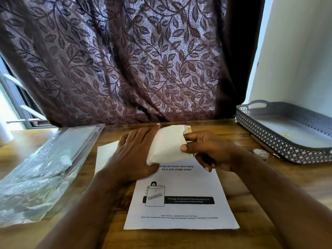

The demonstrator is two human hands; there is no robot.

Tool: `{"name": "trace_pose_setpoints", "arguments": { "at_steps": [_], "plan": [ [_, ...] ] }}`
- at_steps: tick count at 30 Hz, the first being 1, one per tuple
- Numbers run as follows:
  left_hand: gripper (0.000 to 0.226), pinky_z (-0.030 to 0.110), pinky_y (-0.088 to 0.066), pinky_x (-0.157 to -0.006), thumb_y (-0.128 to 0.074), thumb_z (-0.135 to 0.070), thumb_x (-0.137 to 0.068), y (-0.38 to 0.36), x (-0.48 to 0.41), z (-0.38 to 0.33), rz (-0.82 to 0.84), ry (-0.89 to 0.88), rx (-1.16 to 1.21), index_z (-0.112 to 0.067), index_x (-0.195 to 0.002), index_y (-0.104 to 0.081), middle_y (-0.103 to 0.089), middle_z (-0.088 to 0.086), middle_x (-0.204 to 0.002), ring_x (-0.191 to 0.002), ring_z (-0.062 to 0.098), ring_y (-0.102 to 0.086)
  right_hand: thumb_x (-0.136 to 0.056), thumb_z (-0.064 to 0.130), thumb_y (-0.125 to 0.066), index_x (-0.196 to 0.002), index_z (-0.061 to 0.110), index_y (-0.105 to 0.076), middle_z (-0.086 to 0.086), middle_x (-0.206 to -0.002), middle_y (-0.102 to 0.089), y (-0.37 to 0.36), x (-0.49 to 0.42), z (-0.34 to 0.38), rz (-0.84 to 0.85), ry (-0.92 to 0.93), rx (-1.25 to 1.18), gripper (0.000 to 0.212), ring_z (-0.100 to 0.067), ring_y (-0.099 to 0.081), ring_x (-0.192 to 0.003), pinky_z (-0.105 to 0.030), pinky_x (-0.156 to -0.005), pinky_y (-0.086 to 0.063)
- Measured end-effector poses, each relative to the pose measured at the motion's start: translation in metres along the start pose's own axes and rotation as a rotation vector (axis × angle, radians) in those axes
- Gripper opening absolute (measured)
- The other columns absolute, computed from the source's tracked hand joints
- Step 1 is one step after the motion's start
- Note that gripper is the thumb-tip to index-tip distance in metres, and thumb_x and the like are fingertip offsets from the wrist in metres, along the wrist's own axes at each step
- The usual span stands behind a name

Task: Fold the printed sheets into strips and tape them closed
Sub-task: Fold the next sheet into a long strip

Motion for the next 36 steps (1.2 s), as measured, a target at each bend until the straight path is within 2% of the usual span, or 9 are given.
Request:
{"name": "trace_pose_setpoints", "arguments": {
  "at_steps": [7, 11, 16, 21, 24, 26, 29, 32, 36],
  "plan": [
    [0.122, 0.055, -0.029, -0.112, -0.059, -0.085, -0.064, 0.000, 0.000, 0.014, -0.020, 0.085, 0.028, -0.033, -0.159, -0.004, -0.026, -0.005, -0.153, -0.137, 0.023, -0.027, -0.097, 0.037, -0.064, -0.099, 0.008, -0.072, -0.015, -0.089, -0.077, 0.073, 0.016, -0.005, -0.696, 0.141, -0.278, 0.031, -0.017, -0.061, -0.050, -0.024, -0.040, -0.043],
    [0.123, 0.056, -0.030, -0.111, -0.056, -0.091, -0.062, 0.002, -0.001, 0.014, -0.051, 0.086, 0.028, -0.033, -0.158, -0.004, -0.025, -0.004, -0.151, -0.135, 0.023, -0.027, -0.088, 0.045, -0.072, -0.108, 0.014, -0.072, -0.011, -0.103, -0.078, 0.033, -0.006, -0.027, -0.440, -0.038, -0.444, 0.037, -0.025, -0.076, -0.089, -0.042, -0.080, -0.064],
    [0.127, 0.055, -0.032, -0.110, -0.044, -0.101, -0.057, -0.003, -0.002, 0.008, -0.043, 0.081, 0.052, -0.034, -0.157, -0.006, -0.026, -0.005, -0.153, -0.136, 0.024, -0.030, -0.083, 0.016, -0.080, -0.122, 0.007, -0.066, -0.010, -0.106, -0.078, 0.007, -0.015, -0.027, -0.325, -0.047, -0.453, 0.042, -0.029, -0.076, -0.097, -0.041, -0.072, -0.063],
    [0.086, 0.050, -0.050, -0.097, -0.031, -0.088, -0.083, 0.006, -0.001, 0.040, -0.153, 0.280, 0.167, -0.036, -0.151, -0.027, -0.055, 0.002, -0.143, -0.123, 0.026, -0.057, -0.094, -0.001, -0.064, -0.119, 0.000, -0.065, -0.013, -0.105, -0.077, 0.026, -0.008, -0.026, -0.478, -0.034, -0.498, 0.025, -0.025, -0.076, -0.090, -0.036, -0.068, -0.062],
    [0.066, 0.038, -0.054, -0.076, -0.045, -0.076, -0.083, 0.012, -0.001, 0.065, -0.198, 0.452, 0.399, -0.037, -0.137, -0.046, -0.069, -0.004, -0.112, -0.094, 0.016, -0.065, -0.096, -0.001, -0.061, -0.112, -0.003, -0.065, -0.009, -0.093, -0.078, 0.043, -0.002, -0.022, -0.581, 0.020, -0.551, 0.017, -0.018, -0.077, -0.077, -0.029, -0.064, -0.061],
    [0.055, 0.037, -0.056, -0.079, -0.063, -0.064, -0.079, 0.011, -0.004, 0.072, -0.170, 0.525, 0.689, -0.032, -0.125, -0.062, -0.072, -0.008, -0.105, -0.092, 0.014, -0.068, -0.097, 0.000, -0.061, -0.109, -0.001, -0.067, -0.009, -0.094, -0.078, 0.053, 0.001, -0.019, -0.644, 0.060, -0.562, 0.013, -0.019, -0.076, -0.080, -0.029, -0.065, -0.061],
    [0.043, 0.029, -0.060, -0.071, -0.074, -0.056, -0.076, -0.001, -0.007, 0.046, 0.077, 0.494, 1.137, -0.024, -0.104, -0.078, -0.079, 0.002, -0.097, -0.085, 0.021, -0.074, -0.095, 0.002, -0.064, -0.113, 0.003, -0.067, -0.012, -0.105, -0.077, 0.066, 0.005, -0.020, -0.733, 0.094, -0.543, 0.018, -0.027, -0.074, -0.094, -0.034, -0.072, -0.061],
    [0.039, 0.022, -0.052, -0.051, -0.071, -0.051, -0.079, -0.018, -0.003, 0.015, 0.258, 0.518, 1.287, -0.022, -0.104, -0.078, -0.078, 0.006, -0.093, -0.063, 0.017, -0.067, -0.094, 0.001, -0.066, -0.113, 0.007, -0.066, -0.013, -0.110, -0.075, 0.066, 0.006, -0.024, -0.753, 0.080, -0.510, 0.020, -0.027, -0.073, -0.095, -0.036, -0.071, -0.060],
    [0.034, 0.029, -0.059, -0.064, -0.072, -0.032, -0.085, -0.036, -0.004, -0.002, 0.219, 0.592, 1.507, -0.015, -0.115, -0.073, -0.077, 0.011, -0.106, -0.082, 0.023, -0.076, -0.093, -0.002, -0.066, -0.109, 0.006, -0.067, -0.015, -0.104, -0.075, 0.048, -0.004, -0.028, -0.654, 0.056, -0.446, 0.017, -0.025, -0.073, -0.084, -0.035, -0.068, -0.063]
  ]
}}
Point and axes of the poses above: each hand's wrist, its own x-axis away from the middle knuckle, its own y-axis out of the back of the hand, z = x × y, the point moved 9 cm from there along -x, towards the middle knuckle
